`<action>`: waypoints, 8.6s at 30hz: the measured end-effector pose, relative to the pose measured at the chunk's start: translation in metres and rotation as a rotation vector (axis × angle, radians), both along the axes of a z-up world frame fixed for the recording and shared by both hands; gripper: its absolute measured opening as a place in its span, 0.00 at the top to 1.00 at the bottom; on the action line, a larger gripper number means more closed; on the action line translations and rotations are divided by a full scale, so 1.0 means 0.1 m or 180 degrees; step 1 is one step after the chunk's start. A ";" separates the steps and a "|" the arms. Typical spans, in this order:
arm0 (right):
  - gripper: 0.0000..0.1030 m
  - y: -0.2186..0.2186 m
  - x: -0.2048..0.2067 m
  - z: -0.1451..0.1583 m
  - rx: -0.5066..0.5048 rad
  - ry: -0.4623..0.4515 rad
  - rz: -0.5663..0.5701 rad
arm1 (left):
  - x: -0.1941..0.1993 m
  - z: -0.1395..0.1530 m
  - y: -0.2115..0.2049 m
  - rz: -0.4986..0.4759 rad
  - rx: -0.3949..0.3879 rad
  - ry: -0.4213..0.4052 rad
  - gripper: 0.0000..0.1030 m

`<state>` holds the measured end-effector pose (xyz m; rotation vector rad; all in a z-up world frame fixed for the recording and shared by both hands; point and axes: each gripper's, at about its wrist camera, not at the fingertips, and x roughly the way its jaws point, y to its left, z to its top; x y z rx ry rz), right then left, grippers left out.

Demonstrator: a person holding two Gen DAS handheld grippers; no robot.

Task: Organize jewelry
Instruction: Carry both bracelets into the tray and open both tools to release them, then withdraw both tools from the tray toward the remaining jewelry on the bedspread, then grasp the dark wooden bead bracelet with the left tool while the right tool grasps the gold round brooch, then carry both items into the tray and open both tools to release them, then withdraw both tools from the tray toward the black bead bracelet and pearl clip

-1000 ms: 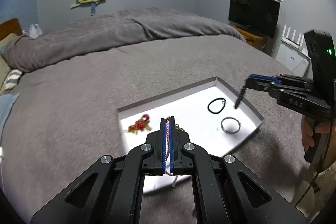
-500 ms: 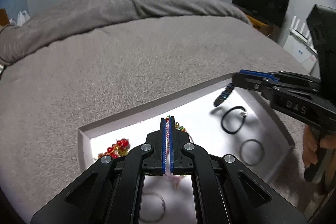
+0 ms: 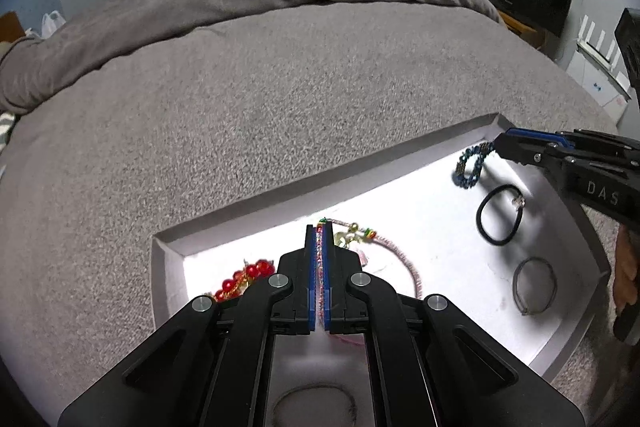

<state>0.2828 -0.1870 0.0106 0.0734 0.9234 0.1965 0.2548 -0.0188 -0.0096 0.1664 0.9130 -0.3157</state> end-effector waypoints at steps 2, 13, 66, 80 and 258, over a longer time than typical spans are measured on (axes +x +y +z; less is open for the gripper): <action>0.86 0.00 0.01 -0.02 0.0006 0.0015 -0.0008 | 0.00 -0.02 0.01 0.0012 0.0037 0.0013 0.97; 0.53 -0.07 -0.13 -0.02 0.0161 -0.0022 -0.0053 | -0.10 0.05 0.02 0.0043 0.0094 -0.0156 0.59; 0.05 -0.36 -2.28 0.44 0.0045 -0.0800 -0.0049 | -2.24 0.53 0.61 0.0386 -0.0170 -0.0638 0.10; 0.05 -0.19 -2.40 0.20 -0.0026 -0.0632 0.0149 | -2.38 0.15 0.55 0.0276 -0.0037 -0.0400 0.10; 0.26 0.06 -2.04 0.03 -0.0030 -0.0313 0.0300 | -2.15 0.38 0.54 0.0227 -0.0196 -0.0266 0.40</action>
